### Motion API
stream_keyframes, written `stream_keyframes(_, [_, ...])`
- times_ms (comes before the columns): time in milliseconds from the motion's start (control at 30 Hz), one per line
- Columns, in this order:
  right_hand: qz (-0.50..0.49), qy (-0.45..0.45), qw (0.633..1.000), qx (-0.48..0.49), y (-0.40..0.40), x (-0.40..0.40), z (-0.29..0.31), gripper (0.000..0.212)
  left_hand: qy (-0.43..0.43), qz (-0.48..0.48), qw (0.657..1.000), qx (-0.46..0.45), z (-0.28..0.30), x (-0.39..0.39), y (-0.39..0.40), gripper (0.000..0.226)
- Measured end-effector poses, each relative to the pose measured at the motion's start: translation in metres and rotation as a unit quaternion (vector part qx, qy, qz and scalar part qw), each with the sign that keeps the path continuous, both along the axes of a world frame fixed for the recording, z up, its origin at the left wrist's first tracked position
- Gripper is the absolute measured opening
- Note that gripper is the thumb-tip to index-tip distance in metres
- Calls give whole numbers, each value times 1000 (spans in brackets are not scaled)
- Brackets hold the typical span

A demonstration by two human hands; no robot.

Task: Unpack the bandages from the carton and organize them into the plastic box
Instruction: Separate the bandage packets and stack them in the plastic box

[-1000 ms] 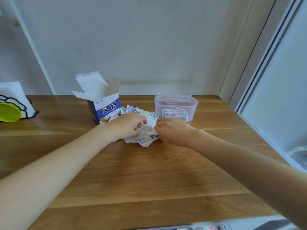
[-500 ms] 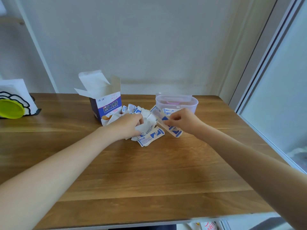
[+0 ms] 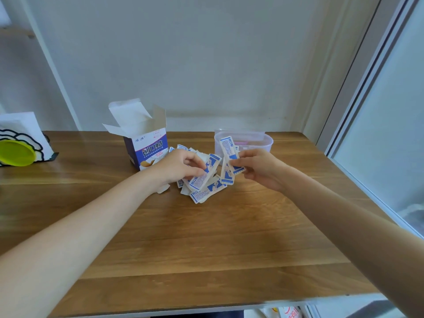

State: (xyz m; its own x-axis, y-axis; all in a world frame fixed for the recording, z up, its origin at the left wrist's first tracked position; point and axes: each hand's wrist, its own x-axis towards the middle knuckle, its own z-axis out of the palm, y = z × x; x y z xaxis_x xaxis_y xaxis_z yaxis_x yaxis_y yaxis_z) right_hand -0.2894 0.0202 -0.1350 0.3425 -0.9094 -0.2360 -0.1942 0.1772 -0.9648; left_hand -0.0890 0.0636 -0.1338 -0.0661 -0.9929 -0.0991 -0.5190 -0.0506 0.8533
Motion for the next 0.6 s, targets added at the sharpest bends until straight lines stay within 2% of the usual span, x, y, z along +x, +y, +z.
stream_keyframes(67, [-9, -31, 999, 5, -2, -2, 1, 7, 5, 35, 999, 4, 2, -2, -1, 16])
stream_keyframes(200, [-18, -76, 997, 11, 0, -2, 6, 8, 33, 91, 995, 9, 0, -8, -4, 41])
stream_keyframes(333, [-31, -86, 996, 14, 4, 9, 4, 15, 58, 81, 995, 13, -2, -18, -3, 24])
stream_keyframes(433, [-45, -144, 989, 10, 8, 16, 6, 9, 118, 81, 989, 29, 0, -22, -3, 13])
stream_keyframes(533, [-63, -165, 984, -1, 9, 18, 8, 5, 185, 77, 979, 47, 1, -23, -1, 18])
stream_keyframes(600, [-66, -108, 991, -46, 8, 20, 6, 5, 230, 61, 970, 57, 2, -24, 1, 23])
